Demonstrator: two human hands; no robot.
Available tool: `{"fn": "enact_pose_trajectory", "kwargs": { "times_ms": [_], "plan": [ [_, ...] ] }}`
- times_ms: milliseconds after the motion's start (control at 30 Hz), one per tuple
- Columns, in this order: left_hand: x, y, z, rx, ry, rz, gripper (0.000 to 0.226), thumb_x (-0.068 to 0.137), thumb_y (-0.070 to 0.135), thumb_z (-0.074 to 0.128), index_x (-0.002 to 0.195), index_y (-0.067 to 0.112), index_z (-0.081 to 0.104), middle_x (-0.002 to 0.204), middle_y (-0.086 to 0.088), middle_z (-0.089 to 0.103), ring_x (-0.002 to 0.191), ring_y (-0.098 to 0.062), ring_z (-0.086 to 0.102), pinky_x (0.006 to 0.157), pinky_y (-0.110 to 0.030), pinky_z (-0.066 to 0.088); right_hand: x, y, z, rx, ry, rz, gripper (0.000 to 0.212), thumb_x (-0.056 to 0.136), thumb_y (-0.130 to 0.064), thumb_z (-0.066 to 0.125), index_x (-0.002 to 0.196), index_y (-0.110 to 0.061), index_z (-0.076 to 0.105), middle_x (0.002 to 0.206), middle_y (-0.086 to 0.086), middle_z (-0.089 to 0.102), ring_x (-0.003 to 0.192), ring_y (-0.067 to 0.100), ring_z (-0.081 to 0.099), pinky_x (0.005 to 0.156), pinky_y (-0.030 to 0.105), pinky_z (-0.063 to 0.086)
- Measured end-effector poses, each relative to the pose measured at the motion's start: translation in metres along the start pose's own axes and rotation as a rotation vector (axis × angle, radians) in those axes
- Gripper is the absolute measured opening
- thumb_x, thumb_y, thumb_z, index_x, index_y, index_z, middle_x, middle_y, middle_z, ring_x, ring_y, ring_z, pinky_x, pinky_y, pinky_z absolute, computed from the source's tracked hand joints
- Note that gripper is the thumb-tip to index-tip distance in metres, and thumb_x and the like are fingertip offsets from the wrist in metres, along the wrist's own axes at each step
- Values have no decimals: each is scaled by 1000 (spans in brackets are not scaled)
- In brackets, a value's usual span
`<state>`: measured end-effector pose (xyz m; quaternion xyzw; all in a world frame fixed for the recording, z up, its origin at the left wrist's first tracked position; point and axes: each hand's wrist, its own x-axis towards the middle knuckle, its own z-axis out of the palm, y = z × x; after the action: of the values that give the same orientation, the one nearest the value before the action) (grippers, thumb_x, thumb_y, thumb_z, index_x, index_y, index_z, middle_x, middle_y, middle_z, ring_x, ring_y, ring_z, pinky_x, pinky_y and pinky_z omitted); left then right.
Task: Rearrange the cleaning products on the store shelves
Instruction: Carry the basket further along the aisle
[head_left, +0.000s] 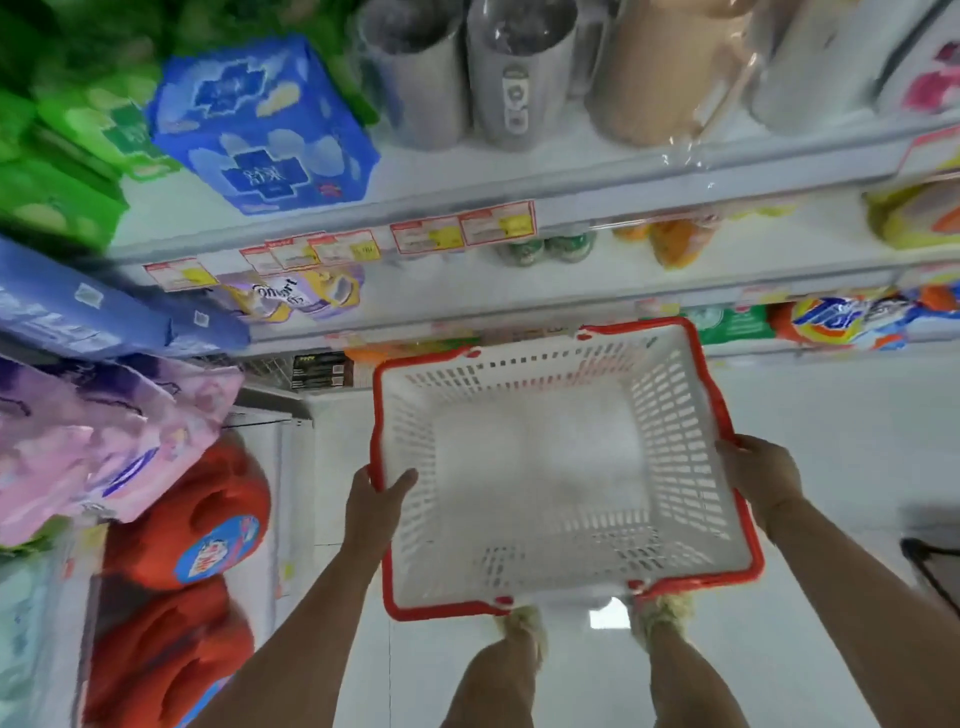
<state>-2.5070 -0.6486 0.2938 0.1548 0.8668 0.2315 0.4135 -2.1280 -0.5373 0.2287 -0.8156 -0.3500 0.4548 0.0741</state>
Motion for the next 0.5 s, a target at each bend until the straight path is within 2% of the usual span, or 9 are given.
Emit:
{"fn": "enact_pose_trajectory", "kwargs": {
  "times_ms": [100,167,200,233,300,333,400,433,500],
  "plan": [
    [28,-24,39,-57,-55,-3,21,89,23,66,106,16,58,90,5,64,90,-21,62,85,-34,49,34,31,25,31,-13,49,35,92,-26,55,123,-11,62,115,16,66,103,36,61,97,46,46],
    [49,-42,66,-114,-34,-43,21,90,23,64,107,14,54,89,1,63,84,-20,61,79,-31,48,59,49,41,62,-29,78,33,93,-27,52,122,-14,63,110,12,68,100,33,62,96,43,48],
    [61,-52,79,-124,-26,-75,22,91,23,63,108,12,54,91,-7,64,83,-23,61,76,-32,48,72,58,49,75,-39,88,32,93,-26,51,120,-15,65,105,10,69,96,31,62,93,42,49],
    [75,-64,90,-116,-14,-125,27,91,24,62,109,6,55,96,-19,65,86,-33,63,76,-38,50,84,67,59,85,-48,93,30,93,-24,51,117,-15,66,98,8,70,91,30,63,89,41,50],
    [105,-88,111,-111,-16,-189,48,91,28,63,118,-10,53,110,-37,59,97,-50,58,82,-51,50,109,84,77,83,-64,95,26,92,-19,51,111,-16,68,87,4,70,82,27,63,83,39,51],
    [120,-99,121,-117,-31,-193,53,90,31,63,122,-10,53,109,-36,60,95,-48,60,77,-49,51,121,91,86,73,-68,90,27,91,-18,51,111,-16,69,87,3,70,82,27,63,83,39,51],
    [149,-121,141,-117,-45,-185,52,89,37,62,123,-2,57,100,-18,69,83,-27,67,63,-30,50,146,104,104,38,-65,79,31,91,-15,50,116,-16,67,92,5,70,86,28,64,85,39,51],
    [161,-130,150,-109,-52,-184,49,89,38,61,120,0,58,93,-11,70,77,-21,66,60,-25,48,156,109,112,29,-69,69,31,91,-14,50,117,-16,67,93,6,69,87,28,63,84,37,50],
    [180,-141,165,-102,-67,-182,44,92,34,58,114,-3,58,81,-12,67,71,-23,64,58,-27,49,177,119,126,27,-72,50,31,92,-11,50,117,-12,67,90,7,68,81,26,61,82,35,49]
  ]
}}
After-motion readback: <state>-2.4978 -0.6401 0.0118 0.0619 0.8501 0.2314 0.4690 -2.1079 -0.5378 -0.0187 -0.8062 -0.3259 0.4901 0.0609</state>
